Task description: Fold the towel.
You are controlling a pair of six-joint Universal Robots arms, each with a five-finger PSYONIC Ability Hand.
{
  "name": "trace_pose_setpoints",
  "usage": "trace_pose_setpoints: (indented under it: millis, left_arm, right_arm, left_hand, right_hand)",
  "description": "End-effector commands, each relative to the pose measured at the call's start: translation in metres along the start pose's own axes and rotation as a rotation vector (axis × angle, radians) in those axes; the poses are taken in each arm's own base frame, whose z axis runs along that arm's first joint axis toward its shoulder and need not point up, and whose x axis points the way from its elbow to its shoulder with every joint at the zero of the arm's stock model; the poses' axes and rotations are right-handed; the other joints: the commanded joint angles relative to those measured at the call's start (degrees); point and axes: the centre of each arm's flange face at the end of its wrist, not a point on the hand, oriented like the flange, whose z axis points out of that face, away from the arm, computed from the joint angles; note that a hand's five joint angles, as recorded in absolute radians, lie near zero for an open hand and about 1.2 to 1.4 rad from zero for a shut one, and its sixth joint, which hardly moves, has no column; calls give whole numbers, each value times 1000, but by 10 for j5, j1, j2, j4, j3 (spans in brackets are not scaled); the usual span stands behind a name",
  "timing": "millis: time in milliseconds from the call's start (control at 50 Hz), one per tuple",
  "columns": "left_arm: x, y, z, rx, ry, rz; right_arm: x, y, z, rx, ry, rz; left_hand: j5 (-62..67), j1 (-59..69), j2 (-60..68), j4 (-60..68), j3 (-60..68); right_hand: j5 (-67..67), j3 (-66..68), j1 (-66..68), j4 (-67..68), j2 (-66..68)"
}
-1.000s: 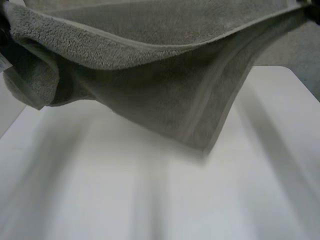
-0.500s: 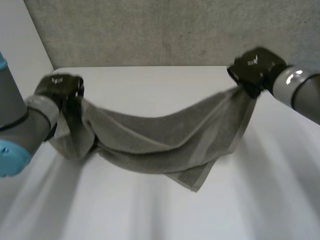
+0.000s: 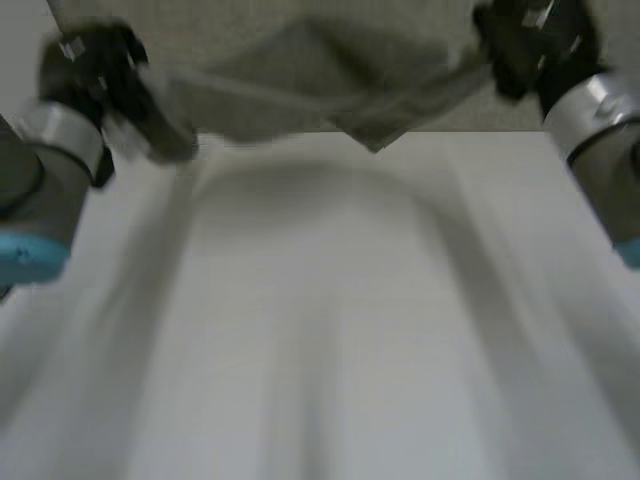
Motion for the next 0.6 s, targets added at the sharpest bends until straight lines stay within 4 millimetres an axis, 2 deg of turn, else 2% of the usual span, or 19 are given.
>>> trace_pose_setpoints:
  millis: [20, 40, 60, 80, 100, 140, 260, 340, 380, 400, 440, 600]
  left_arm:
    - [-1, 92, -32, -214, 51, 28]
    - [-1, 107, -40, -252, 61, 43]
    - [-1, 119, -48, -288, 68, 68]
    - [-1, 120, -48, -288, 68, 68]
    - [-2, 129, -57, -322, 73, 94]
    - [-2, 135, -64, -349, 81, 124]
    - [-2, 146, -86, -416, 110, 236]
    - [2, 140, -95, -409, 128, 275]
    - [3, 132, -100, -393, 136, 301]
    - [3, 132, -100, -393, 136, 301]
    - [5, 123, -101, -369, 134, 312]
    - [11, 113, -109, -348, 148, 317]
  right_arm:
    - [-53, 73, -38, -271, -176, 58]
    - [-66, 86, -49, -320, -213, 56]
    - [-66, 87, -49, -320, -213, 56]
    - [-79, 97, -58, -358, -253, 47]
    - [-79, 97, -59, -358, -254, 47]
    - [-93, 110, -74, -413, -305, 27]
    - [-98, 118, -89, -459, -330, 19]
    - [-98, 114, -95, -462, -331, 27]
    - [-98, 112, -95, -460, -332, 28]
    - [-99, 113, -96, -461, -331, 29]
    - [-99, 114, -96, -463, -330, 31]
    - [-100, 117, -98, -471, -331, 35]
  left_hand:
    - [-141, -1, -63, -65, -85]
    - [-141, -1, -63, -65, -85]
    - [-141, -1, -63, -65, -85]
    - [-141, -1, -63, -65, -85]
    - [-141, -1, -63, -65, -85]
    - [-141, -1, -63, -65, -85]
    - [-148, -8, -69, -71, -91]
    - [-228, -88, -150, -152, -172]
    - [-381, -241, -302, -304, -324]
    - [-381, -242, -303, -305, -325]
    - [-465, -325, -387, -389, -409]
    - [-471, -331, -392, -394, -414]
  right_hand:
    - [34, 35, 35, 37, 49]
    - [34, 35, 35, 37, 49]
    - [34, 35, 35, 37, 49]
    - [34, 35, 35, 37, 49]
    - [34, 35, 35, 37, 49]
    - [34, 35, 35, 37, 49]
    - [34, 35, 35, 37, 49]
    - [34, 35, 35, 37, 49]
    - [34, 35, 35, 37, 49]
    - [34, 35, 35, 37, 49]
    - [34, 35, 35, 37, 49]
    - [34, 35, 35, 37, 49]
